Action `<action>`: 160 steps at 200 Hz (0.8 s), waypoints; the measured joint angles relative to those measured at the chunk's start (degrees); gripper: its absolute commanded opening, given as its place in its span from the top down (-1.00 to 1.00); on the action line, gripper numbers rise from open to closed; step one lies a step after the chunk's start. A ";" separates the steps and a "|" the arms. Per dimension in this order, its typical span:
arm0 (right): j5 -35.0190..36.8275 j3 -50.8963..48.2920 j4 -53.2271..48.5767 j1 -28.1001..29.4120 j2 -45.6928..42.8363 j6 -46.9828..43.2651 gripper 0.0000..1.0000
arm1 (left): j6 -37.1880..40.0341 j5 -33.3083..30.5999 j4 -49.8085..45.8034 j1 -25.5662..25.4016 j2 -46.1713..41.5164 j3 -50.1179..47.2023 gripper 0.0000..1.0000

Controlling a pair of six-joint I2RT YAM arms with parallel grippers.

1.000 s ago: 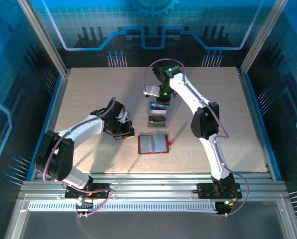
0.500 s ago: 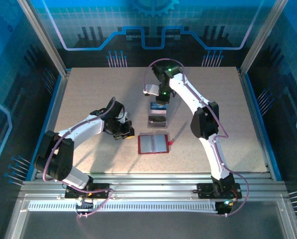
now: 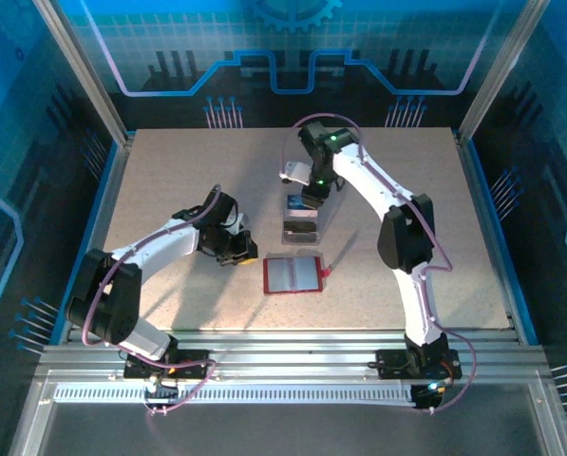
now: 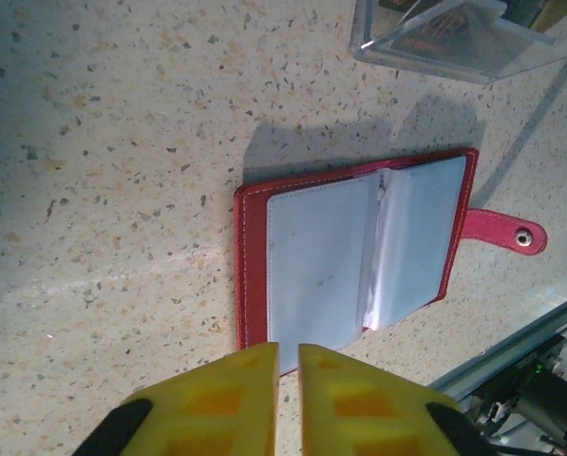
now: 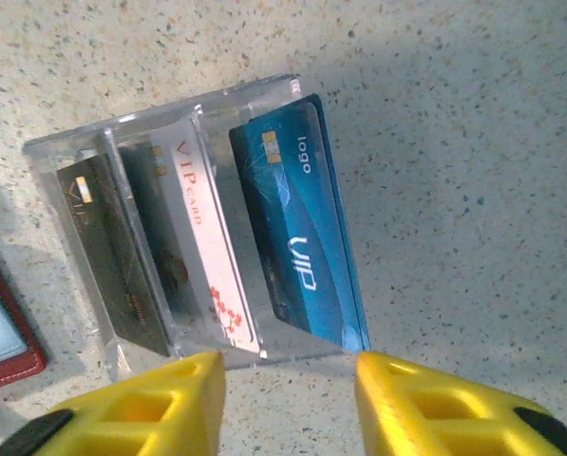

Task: Take the credit cards out of the card holder

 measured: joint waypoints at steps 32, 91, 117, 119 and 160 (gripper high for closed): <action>-0.37 -10.58 5.79 -1.49 -8.02 3.54 -0.43 | 0.15 -0.17 0.42 0.46 0.00 0.37 0.02; 0.22 -31.15 17.81 -4.48 -21.62 9.55 -0.99 | 0.39 -2.86 1.05 2.78 -0.13 2.47 -0.99; 1.18 -41.07 24.83 -6.91 -28.72 13.22 -0.99 | 1.75 -5.66 1.51 4.42 -0.35 3.93 -0.99; 1.22 -41.62 25.24 -7.10 -29.16 13.49 -0.99 | 1.86 -5.99 1.53 4.52 -0.39 4.04 -0.99; 2.86 -58.99 39.43 -14.75 -41.03 21.75 -1.00 | 4.92 -16.55 2.25 6.40 -2.19 4.39 -0.99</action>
